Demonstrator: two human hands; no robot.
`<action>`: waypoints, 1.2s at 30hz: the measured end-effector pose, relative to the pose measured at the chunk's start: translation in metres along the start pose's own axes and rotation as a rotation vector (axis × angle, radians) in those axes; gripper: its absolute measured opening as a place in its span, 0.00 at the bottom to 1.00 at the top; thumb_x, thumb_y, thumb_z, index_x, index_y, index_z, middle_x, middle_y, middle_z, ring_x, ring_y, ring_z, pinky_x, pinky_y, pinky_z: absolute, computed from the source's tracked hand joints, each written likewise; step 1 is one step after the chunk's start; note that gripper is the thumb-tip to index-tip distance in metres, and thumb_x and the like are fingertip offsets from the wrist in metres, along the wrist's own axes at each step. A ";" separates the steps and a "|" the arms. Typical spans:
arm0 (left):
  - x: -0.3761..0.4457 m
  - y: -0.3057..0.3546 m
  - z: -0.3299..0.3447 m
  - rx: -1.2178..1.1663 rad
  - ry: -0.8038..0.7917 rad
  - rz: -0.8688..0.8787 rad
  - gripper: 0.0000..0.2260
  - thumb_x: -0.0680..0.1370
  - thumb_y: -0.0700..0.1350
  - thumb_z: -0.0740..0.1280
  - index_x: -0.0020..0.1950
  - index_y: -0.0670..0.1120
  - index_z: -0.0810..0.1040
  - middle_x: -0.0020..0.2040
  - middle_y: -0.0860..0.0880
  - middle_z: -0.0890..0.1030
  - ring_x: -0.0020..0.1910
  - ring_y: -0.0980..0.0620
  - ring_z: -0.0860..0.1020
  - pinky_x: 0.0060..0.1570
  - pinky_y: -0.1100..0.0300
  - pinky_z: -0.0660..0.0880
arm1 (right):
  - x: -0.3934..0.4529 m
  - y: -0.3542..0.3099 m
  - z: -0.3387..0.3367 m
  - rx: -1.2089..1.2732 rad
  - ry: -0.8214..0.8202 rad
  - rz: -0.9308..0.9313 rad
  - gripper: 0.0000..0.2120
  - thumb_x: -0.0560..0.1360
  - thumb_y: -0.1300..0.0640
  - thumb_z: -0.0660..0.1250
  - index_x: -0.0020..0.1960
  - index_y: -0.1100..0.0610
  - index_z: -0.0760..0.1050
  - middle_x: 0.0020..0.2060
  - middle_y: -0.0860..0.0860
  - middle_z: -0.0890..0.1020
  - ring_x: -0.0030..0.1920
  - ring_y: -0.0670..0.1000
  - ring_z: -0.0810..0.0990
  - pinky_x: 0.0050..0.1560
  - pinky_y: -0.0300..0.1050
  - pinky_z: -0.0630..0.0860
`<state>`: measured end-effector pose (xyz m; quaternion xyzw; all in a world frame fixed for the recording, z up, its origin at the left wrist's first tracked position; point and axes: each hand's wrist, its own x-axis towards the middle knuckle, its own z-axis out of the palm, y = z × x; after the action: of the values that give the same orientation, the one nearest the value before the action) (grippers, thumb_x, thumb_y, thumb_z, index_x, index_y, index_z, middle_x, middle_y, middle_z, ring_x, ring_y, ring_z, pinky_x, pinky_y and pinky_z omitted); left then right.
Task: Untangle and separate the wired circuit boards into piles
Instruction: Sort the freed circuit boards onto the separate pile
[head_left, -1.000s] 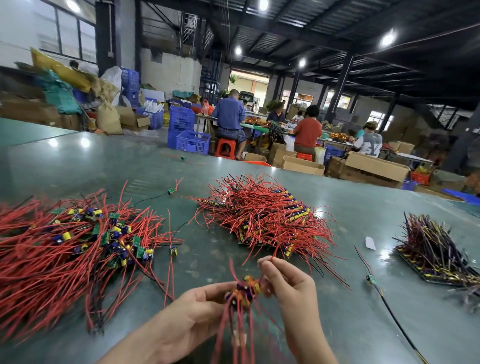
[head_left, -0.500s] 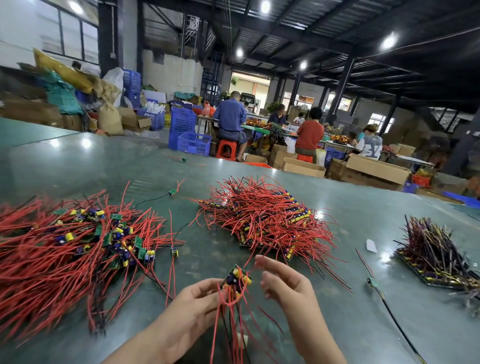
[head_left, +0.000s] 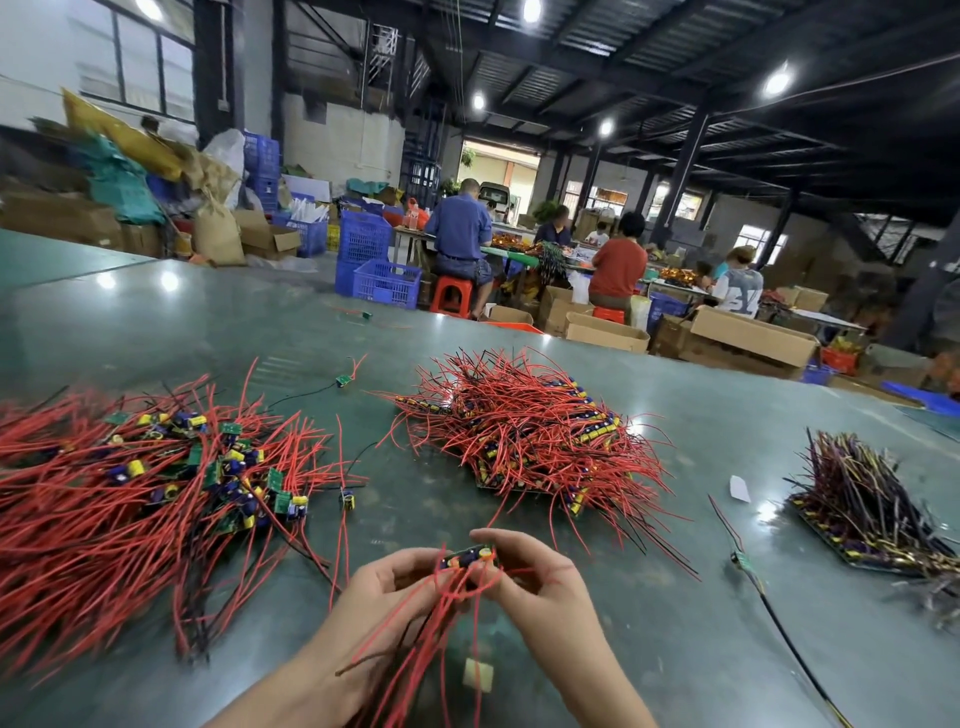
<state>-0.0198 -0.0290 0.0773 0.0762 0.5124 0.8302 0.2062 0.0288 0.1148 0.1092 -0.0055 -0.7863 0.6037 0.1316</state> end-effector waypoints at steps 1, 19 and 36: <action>0.000 -0.001 0.000 0.017 0.011 0.021 0.08 0.61 0.39 0.73 0.39 0.40 0.84 0.38 0.39 0.84 0.33 0.49 0.83 0.31 0.63 0.79 | 0.000 0.001 0.002 0.010 0.036 0.001 0.11 0.71 0.65 0.71 0.47 0.50 0.81 0.37 0.51 0.84 0.39 0.47 0.81 0.44 0.42 0.79; -0.005 0.007 -0.004 0.162 0.015 0.177 0.08 0.68 0.27 0.70 0.42 0.37 0.83 0.41 0.40 0.85 0.38 0.53 0.82 0.37 0.68 0.77 | 0.002 0.009 0.011 0.097 0.033 -0.088 0.08 0.72 0.61 0.68 0.35 0.54 0.79 0.31 0.50 0.81 0.36 0.46 0.77 0.40 0.45 0.73; -0.003 0.005 -0.009 0.189 -0.026 0.121 0.10 0.68 0.27 0.69 0.38 0.40 0.85 0.40 0.40 0.84 0.36 0.54 0.82 0.39 0.67 0.78 | 0.003 0.020 0.007 0.033 -0.050 -0.093 0.08 0.70 0.56 0.65 0.34 0.51 0.80 0.31 0.50 0.78 0.36 0.47 0.75 0.39 0.44 0.71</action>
<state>-0.0213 -0.0398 0.0779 0.1368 0.5803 0.7879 0.1542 0.0212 0.1147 0.0889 0.0484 -0.7788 0.6095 0.1399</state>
